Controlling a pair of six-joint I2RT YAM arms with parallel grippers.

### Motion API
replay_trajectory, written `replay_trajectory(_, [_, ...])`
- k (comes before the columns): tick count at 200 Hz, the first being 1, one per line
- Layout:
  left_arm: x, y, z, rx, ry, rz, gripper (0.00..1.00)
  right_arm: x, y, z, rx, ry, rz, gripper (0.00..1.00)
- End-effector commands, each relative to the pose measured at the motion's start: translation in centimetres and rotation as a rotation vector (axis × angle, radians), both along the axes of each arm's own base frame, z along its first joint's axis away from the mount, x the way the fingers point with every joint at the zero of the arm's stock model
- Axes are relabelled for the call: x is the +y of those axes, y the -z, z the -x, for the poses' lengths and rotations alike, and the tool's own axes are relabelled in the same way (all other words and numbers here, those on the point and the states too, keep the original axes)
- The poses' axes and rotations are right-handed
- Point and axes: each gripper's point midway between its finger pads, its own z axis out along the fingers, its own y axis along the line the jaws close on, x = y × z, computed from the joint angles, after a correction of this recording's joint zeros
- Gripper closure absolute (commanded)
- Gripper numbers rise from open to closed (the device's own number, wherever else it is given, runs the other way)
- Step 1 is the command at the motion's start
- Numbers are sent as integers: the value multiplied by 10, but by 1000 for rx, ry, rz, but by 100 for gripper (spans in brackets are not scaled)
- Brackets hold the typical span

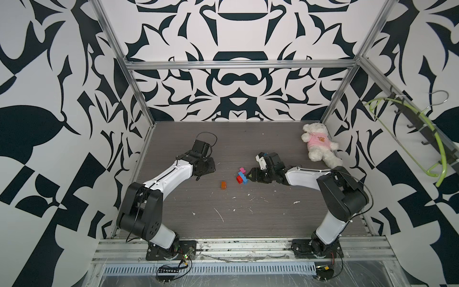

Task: Assemble the letter v with lego
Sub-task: Place the lego brick at the center of the board.

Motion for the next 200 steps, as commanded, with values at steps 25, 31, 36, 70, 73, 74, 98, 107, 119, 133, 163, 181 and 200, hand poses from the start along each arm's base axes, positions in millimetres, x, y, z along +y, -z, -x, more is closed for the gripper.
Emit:
replay_trajectory(25, [-7,19,4,47,-9,-1,87,-6,-25,-10,-81,-47,71,49])
replay_trajectory(31, [-8,23,3,55,-11,0,87,-3,-27,-11,-84,-55,71,49])
replay_trajectory(36, [-9,24,2,58,-13,2,88,-1,-28,-11,-89,-62,71,49])
replay_trajectory(70, [-8,34,-5,76,-34,-27,88,13,-29,-17,-100,-90,95,49])
replay_trajectory(73, [-7,35,-6,79,-37,-34,88,12,-28,-18,-101,-89,106,49])
replay_trajectory(74, [-7,35,-6,80,-38,-35,88,12,-27,-18,-101,-89,111,49])
replay_trajectory(98, [-4,39,-7,89,-48,-56,88,13,-22,-19,-101,-99,169,52])
replay_trajectory(107, [-5,40,-8,90,-48,-58,87,14,-21,-19,-104,-111,192,52])
replay_trajectory(119, [-4,42,-7,92,-50,-76,86,11,-19,-18,-103,-114,236,54])
replay_trajectory(133, [-5,45,-6,97,-47,-92,83,12,-17,-17,-101,-125,261,58])
replay_trajectory(163, [-8,52,-6,113,-45,-100,79,7,-15,-16,-102,-122,301,66])
replay_trajectory(181, [-9,52,-6,114,-42,-97,66,6,-15,-16,-102,-125,312,70])
replay_trajectory(200, [-9,47,-6,102,-41,-89,55,4,-14,-13,-98,-134,318,71])
